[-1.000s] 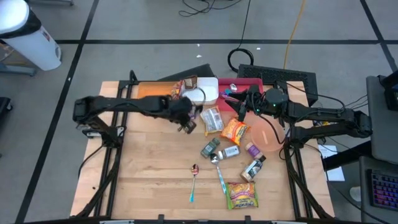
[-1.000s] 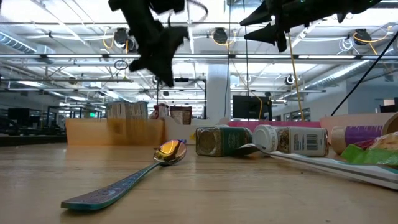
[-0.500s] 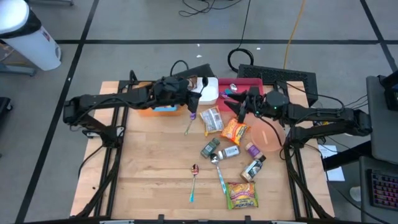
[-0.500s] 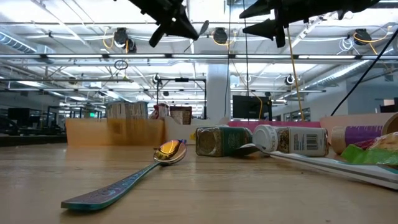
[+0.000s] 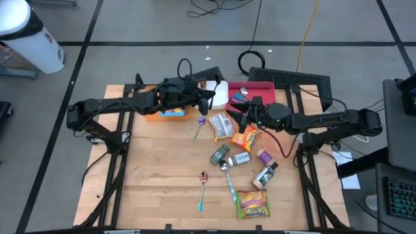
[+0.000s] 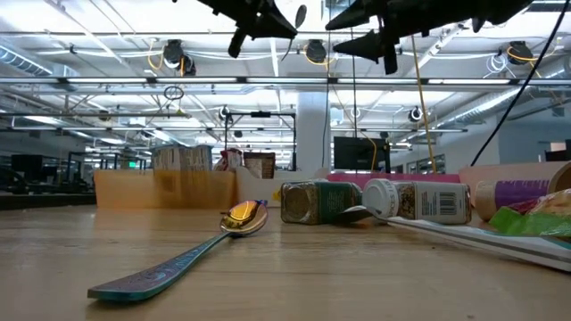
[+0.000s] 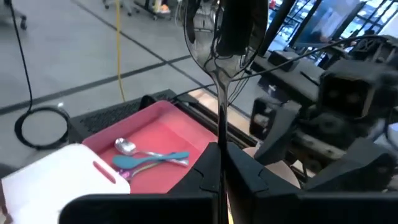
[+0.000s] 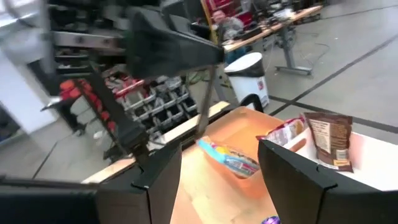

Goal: Pick & Place Food Item
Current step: Put the black spoon into the red bin

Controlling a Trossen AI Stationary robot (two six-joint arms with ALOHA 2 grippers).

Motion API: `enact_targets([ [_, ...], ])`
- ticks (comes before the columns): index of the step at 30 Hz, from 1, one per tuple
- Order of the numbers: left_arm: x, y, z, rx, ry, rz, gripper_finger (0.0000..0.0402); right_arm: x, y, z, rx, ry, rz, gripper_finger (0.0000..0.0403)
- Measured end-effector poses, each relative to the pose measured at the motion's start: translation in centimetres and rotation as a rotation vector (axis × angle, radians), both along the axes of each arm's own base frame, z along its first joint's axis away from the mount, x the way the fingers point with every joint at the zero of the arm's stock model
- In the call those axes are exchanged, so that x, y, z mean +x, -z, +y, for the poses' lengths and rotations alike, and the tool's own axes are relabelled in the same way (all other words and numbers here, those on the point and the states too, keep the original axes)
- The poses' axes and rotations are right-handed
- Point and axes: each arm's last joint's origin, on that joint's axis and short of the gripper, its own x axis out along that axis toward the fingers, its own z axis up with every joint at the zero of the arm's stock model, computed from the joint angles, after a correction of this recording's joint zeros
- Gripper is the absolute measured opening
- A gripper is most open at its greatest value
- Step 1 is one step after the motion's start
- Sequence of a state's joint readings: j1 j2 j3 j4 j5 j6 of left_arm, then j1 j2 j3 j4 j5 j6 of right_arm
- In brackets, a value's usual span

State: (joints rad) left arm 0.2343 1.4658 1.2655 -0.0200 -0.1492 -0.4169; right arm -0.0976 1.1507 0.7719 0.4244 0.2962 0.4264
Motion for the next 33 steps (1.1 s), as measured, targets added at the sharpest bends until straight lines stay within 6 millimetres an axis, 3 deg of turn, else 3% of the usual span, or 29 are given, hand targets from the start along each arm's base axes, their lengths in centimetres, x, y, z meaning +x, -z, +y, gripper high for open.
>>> enact_targets([
  [9,0.4,-0.7,-1.2,0.09,0.066,-0.047,0.0005,1.7,0.6,0.0,0.041,-0.034,-0.095,0.0205],
  [25,0.7,-1.1,-2.1,0.125,0.163,-0.085,0.0005,1.8,0.1,-0.1,0.04,-0.041,-0.159,0.0205],
  [33,2.6,0.3,-2.0,0.094,0.254,-0.118,0.0005,1.8,-0.1,0.1,0.029,-0.095,-0.175,0.0205],
])
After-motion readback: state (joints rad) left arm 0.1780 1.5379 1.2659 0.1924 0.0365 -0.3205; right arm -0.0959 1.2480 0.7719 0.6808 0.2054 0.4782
